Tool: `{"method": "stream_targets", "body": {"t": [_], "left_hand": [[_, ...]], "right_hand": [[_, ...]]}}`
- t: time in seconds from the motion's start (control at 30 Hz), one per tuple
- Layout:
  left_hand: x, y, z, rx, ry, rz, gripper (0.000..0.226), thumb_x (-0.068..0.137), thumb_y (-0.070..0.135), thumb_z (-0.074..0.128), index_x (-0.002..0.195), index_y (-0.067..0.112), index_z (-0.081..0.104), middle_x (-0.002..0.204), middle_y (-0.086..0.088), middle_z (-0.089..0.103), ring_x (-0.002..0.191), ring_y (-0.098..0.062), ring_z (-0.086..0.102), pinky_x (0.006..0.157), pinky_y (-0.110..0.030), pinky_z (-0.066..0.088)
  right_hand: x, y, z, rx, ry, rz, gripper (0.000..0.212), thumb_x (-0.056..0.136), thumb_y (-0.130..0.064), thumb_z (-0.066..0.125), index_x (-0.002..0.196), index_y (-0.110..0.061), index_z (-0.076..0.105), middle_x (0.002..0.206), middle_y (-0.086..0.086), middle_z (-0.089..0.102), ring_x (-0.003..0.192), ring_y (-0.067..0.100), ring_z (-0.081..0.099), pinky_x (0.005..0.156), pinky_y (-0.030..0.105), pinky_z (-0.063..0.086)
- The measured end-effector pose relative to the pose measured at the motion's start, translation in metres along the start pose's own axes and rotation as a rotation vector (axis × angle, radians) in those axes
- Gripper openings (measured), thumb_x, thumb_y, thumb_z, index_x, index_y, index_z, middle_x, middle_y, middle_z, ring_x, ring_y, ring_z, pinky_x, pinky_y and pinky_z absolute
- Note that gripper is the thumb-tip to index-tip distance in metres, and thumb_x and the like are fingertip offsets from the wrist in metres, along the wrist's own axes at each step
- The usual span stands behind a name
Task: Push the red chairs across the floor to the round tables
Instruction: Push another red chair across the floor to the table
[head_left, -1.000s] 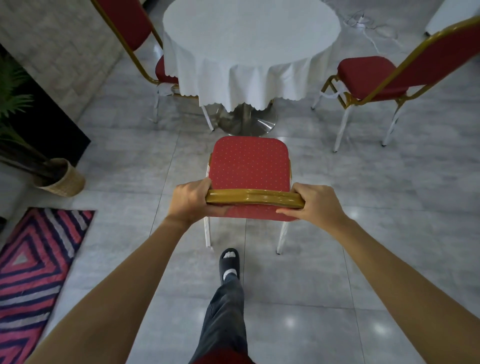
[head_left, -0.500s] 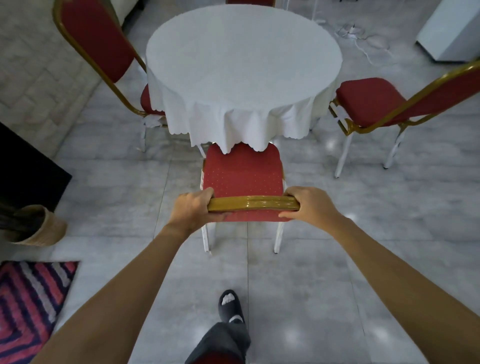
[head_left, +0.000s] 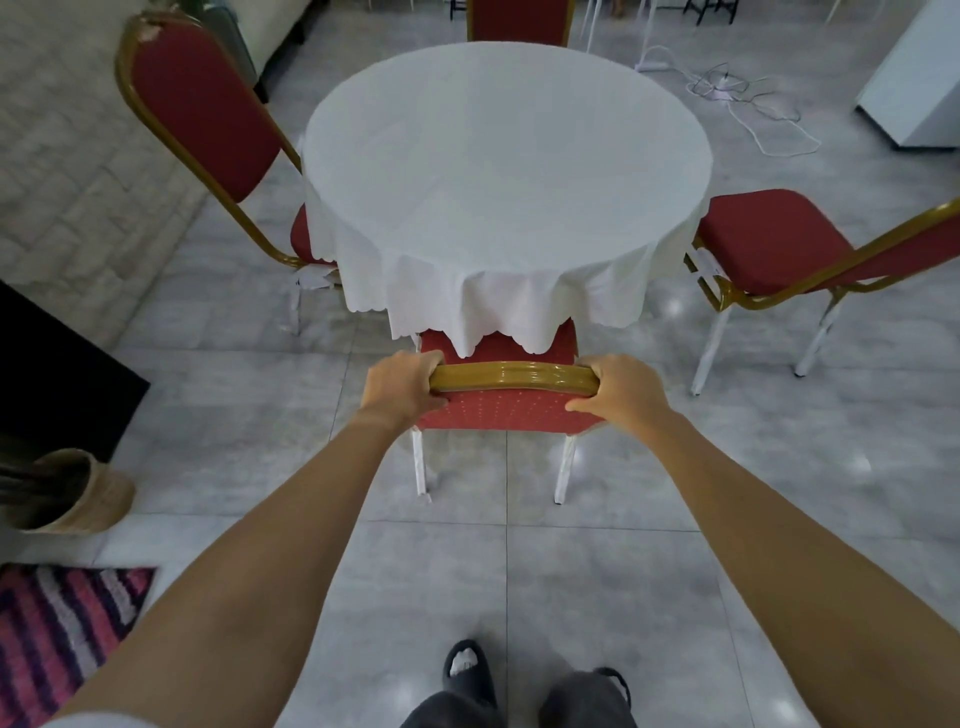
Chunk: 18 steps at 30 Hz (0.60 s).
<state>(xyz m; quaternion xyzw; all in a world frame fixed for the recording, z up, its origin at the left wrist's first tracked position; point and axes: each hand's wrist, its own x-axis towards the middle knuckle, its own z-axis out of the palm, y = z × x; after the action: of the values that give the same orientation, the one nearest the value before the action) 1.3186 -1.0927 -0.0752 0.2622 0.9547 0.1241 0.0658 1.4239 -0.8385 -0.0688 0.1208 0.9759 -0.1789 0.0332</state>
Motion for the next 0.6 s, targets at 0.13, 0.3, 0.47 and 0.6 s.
{"method": "stream_targets", "body": {"t": [0.13, 0.3, 0.47, 0.6], "left_hand": [[0.024, -0.005, -0.003, 0.002, -0.005, -0.011, 0.027, 0.069, 0.025, 0.079, 0.084, 0.019, 0.058, 0.083, -0.004, 0.068, 0.077, -0.023, 0.061, 0.066, -0.037, 0.053], [0.04, -0.01, -0.004, 0.003, 0.002, -0.017, 0.027, 0.068, 0.026, 0.079, 0.088, 0.021, 0.062, 0.082, -0.003, 0.069, 0.077, -0.022, 0.063, 0.066, -0.036, 0.053], [0.041, -0.009, -0.002, 0.027, 0.012, -0.015, 0.027, 0.068, 0.028, 0.079, 0.088, 0.022, 0.062, 0.082, -0.002, 0.069, 0.074, -0.02, 0.062, 0.065, -0.035, 0.054], [0.033, 0.001, -0.005, 0.042, 0.031, -0.033, 0.024, 0.069, 0.022, 0.077, 0.085, 0.015, 0.06, 0.081, -0.005, 0.068, 0.075, -0.023, 0.062, 0.064, -0.034, 0.053]], "right_hand": [[0.022, -0.001, -0.003, 0.033, 0.021, 0.014, 0.044, 0.065, -0.036, 0.079, 0.106, -0.029, 0.067, 0.084, 0.0, 0.072, 0.08, 0.021, 0.064, 0.064, 0.026, 0.043], [0.039, -0.001, -0.006, -0.003, 0.008, -0.005, 0.039, 0.067, -0.038, 0.078, 0.103, -0.028, 0.067, 0.083, -0.003, 0.071, 0.072, 0.013, 0.057, 0.061, 0.024, 0.039], [0.039, 0.001, -0.003, -0.032, 0.033, -0.006, 0.039, 0.066, -0.041, 0.078, 0.102, -0.029, 0.067, 0.082, -0.004, 0.071, 0.073, 0.015, 0.06, 0.062, 0.024, 0.04], [0.032, -0.001, -0.005, -0.017, 0.05, 0.001, 0.04, 0.066, -0.038, 0.079, 0.102, -0.026, 0.067, 0.084, -0.001, 0.071, 0.073, 0.015, 0.06, 0.062, 0.026, 0.044]]}}
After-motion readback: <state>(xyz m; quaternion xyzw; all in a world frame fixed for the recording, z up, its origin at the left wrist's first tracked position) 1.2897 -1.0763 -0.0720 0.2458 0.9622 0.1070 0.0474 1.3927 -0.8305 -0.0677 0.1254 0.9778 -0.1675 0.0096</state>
